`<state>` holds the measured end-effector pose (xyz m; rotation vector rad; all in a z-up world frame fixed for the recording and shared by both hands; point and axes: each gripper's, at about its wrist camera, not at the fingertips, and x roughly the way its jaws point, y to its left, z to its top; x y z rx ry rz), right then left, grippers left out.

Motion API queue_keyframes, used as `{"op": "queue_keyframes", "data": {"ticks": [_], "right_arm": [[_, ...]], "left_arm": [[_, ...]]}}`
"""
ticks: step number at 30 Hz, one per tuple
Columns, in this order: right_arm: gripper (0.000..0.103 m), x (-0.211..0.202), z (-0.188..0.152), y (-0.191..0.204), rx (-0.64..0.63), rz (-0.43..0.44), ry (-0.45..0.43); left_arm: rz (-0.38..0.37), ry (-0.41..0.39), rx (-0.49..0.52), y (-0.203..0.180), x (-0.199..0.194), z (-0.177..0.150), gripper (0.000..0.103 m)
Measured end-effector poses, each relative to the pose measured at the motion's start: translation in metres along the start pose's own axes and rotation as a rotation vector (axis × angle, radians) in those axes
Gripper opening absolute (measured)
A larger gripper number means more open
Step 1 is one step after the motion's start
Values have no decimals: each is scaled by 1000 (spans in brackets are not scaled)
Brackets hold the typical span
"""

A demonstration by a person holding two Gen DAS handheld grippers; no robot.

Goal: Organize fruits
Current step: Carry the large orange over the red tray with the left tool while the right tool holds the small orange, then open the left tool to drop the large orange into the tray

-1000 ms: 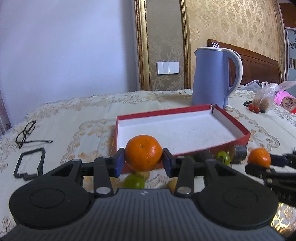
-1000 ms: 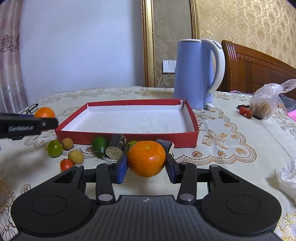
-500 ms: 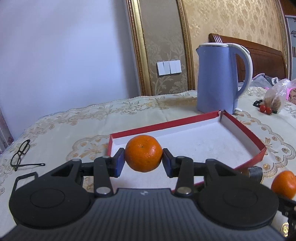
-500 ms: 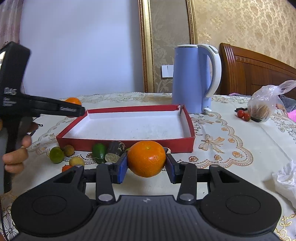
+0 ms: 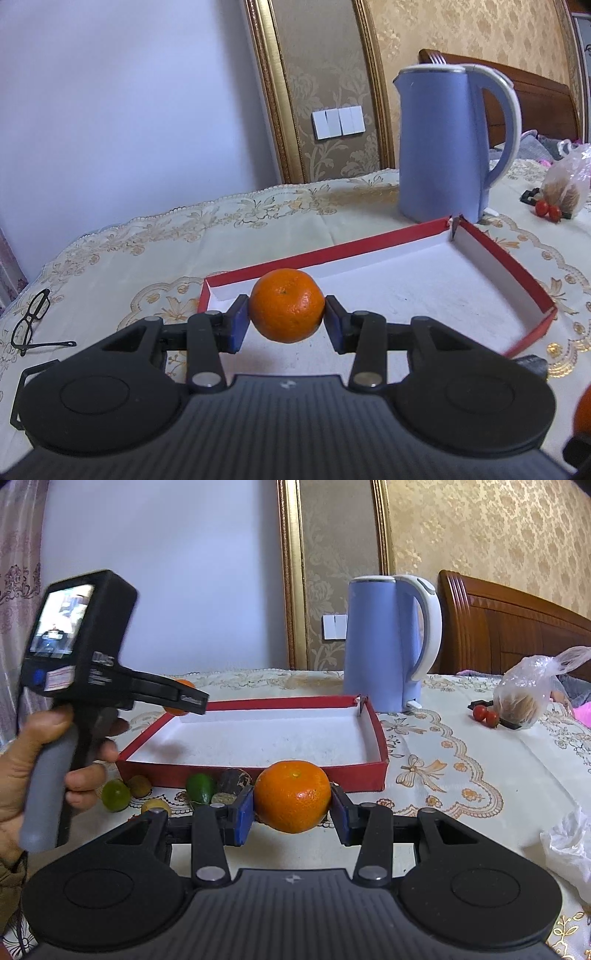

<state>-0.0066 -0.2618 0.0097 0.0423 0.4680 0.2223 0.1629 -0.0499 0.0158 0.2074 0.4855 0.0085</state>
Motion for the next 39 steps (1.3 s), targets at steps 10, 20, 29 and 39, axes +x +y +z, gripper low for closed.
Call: {"op": "queue_keyframes", "data": {"ticks": [10, 20, 29, 39], "right_arm": [[43, -4, 2, 1, -5, 0, -5], [43, -4, 2, 4, -15, -4, -3], [43, 0, 3, 8, -24, 0, 3], [43, 4, 3, 9, -33, -2, 6]], "left_arm": [[65, 59, 17, -9, 34, 6, 40], [101, 111, 26, -11, 54, -1, 41], [141, 83, 49, -12, 53, -2, 43], [134, 58, 40, -9, 45, -2, 49]]}}
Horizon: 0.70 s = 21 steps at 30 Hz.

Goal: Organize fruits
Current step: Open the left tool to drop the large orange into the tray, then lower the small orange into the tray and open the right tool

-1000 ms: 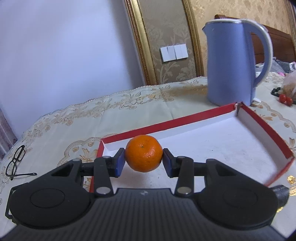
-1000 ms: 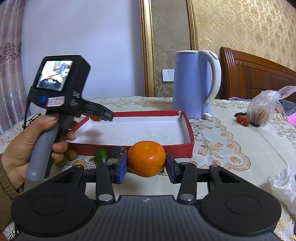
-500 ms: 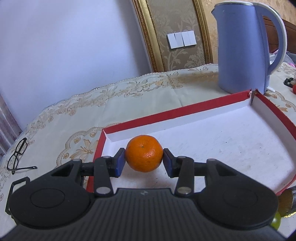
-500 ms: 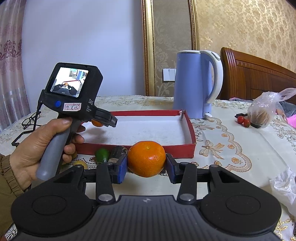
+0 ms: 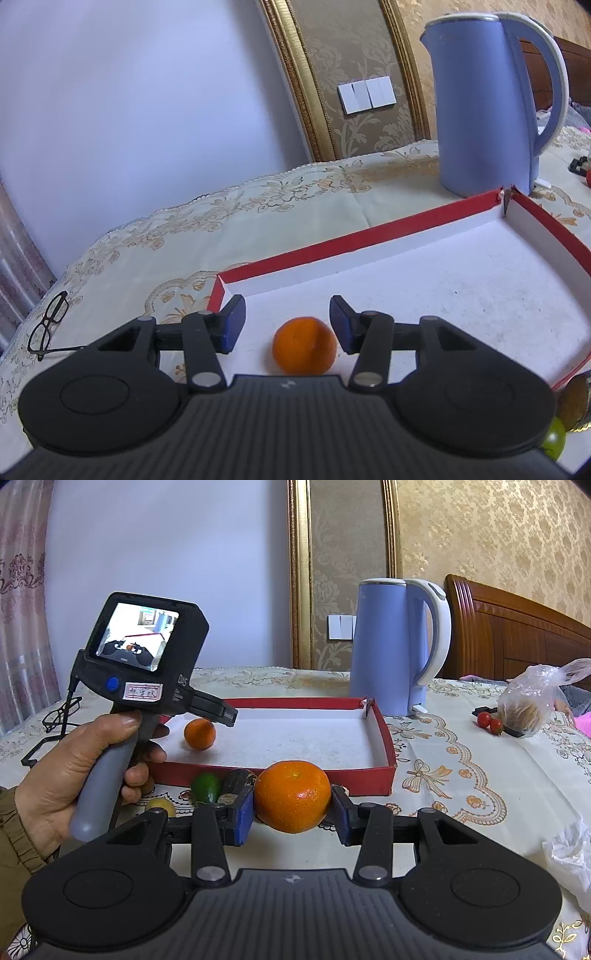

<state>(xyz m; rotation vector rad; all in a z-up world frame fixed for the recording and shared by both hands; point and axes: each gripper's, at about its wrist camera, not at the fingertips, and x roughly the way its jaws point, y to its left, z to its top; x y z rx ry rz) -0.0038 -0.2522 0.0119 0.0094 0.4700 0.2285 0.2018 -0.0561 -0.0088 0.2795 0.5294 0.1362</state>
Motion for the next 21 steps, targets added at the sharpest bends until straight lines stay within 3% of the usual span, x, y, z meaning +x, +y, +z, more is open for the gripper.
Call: {"op": "queue_keyframes", "data": {"ticks": [4, 21], "right_arm": [[43, 4, 4, -1, -11, -7, -3], [43, 35, 48, -23, -38, -35, -22]], "left_arm": [[8, -5, -14, 4, 0, 0, 63], [-5, -19, -47, 17, -5, 0, 82]]}}
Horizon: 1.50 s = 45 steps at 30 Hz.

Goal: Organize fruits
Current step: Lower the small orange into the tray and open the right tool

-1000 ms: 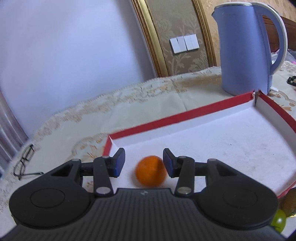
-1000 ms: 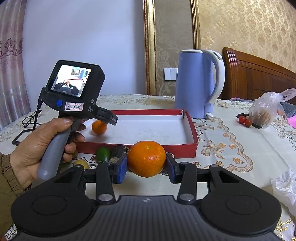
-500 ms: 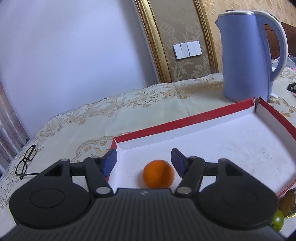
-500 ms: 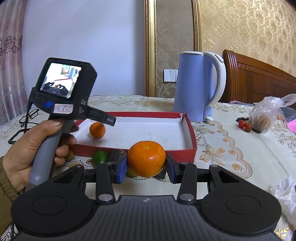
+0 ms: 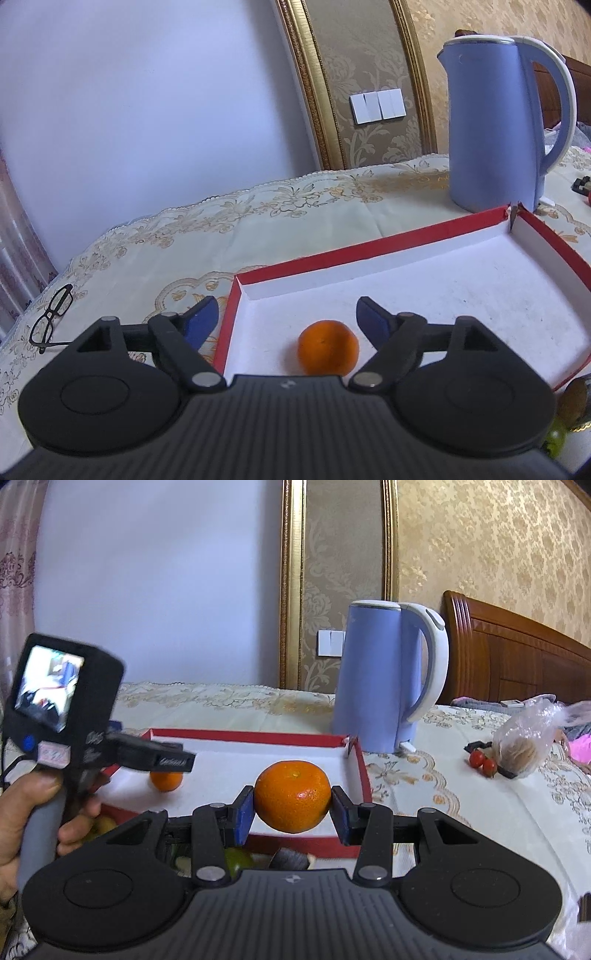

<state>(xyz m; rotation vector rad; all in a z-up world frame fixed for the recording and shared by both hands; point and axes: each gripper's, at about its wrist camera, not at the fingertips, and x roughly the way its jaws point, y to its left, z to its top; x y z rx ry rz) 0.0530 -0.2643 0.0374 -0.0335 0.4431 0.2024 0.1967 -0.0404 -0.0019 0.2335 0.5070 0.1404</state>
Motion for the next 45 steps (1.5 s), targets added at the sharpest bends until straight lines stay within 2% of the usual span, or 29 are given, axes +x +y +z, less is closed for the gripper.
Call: {"op": "queue_keyframes", "data": {"ticks": [8, 15, 29, 45], "right_arm": [[43, 27, 26, -1, -9, -9, -26], [43, 62, 36, -9, 16, -29, 14], [43, 132, 34, -7, 37, -37, 140], [44, 155, 24, -26, 143, -28, 198]], "left_arm": [[8, -2, -12, 2, 0, 1, 93], [19, -16, -18, 5, -3, 1, 103], [1, -37, -94, 22, -12, 5, 103], [14, -84, -81, 18, -23, 6, 103]]}}
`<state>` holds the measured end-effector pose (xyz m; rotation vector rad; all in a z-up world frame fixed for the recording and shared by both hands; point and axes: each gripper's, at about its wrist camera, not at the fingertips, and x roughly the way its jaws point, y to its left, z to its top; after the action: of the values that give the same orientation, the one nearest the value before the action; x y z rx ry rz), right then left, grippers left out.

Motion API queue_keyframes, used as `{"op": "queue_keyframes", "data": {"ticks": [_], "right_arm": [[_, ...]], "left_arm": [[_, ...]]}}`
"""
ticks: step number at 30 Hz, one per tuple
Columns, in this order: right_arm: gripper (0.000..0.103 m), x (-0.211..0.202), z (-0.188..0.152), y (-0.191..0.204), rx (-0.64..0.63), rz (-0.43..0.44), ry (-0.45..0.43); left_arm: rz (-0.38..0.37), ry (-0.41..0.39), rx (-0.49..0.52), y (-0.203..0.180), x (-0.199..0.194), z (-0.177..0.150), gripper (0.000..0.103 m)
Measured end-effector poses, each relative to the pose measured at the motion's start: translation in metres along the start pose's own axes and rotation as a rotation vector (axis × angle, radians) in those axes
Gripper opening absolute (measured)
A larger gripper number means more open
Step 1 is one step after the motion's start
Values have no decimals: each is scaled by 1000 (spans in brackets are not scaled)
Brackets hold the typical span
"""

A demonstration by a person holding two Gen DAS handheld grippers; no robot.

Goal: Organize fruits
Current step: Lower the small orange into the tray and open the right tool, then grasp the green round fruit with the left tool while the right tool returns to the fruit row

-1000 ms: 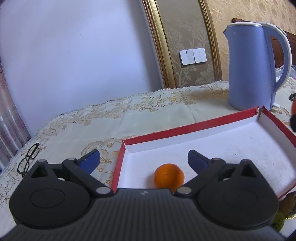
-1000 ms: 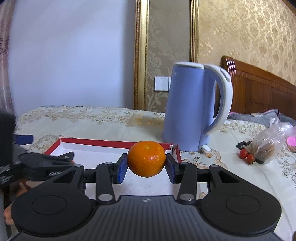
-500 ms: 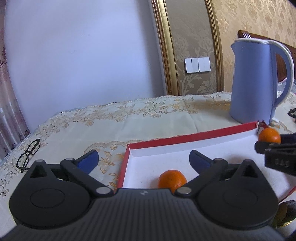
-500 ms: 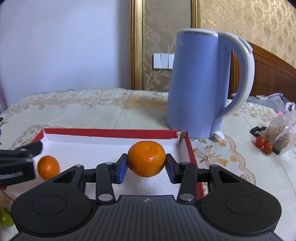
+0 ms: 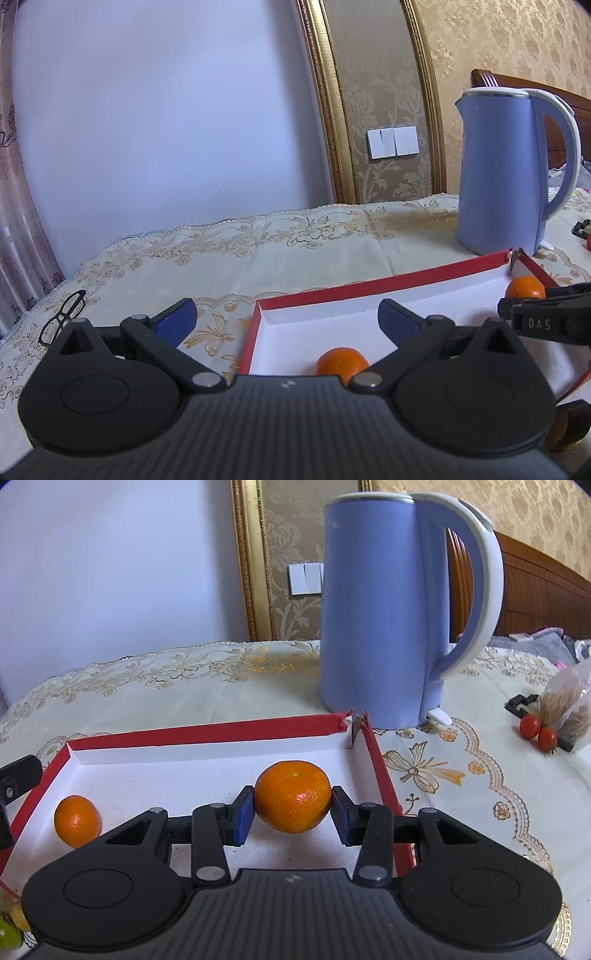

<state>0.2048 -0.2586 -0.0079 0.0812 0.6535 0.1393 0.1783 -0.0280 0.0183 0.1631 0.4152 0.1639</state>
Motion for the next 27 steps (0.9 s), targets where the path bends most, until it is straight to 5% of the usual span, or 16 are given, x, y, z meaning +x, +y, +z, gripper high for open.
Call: {"op": "queue_keyframes", "data": {"ticks": [7, 13, 27], "right_arm": [[44, 3, -2, -3, 15, 19, 7], [57, -1, -2, -3, 11, 17, -29], [57, -25, -4, -12, 73, 81, -102]], "left_arm": [[-2, 0, 12, -4, 1, -2, 103], [10, 10, 16, -6, 4, -4, 103], [13, 71, 16, -12, 15, -7, 103]]}}
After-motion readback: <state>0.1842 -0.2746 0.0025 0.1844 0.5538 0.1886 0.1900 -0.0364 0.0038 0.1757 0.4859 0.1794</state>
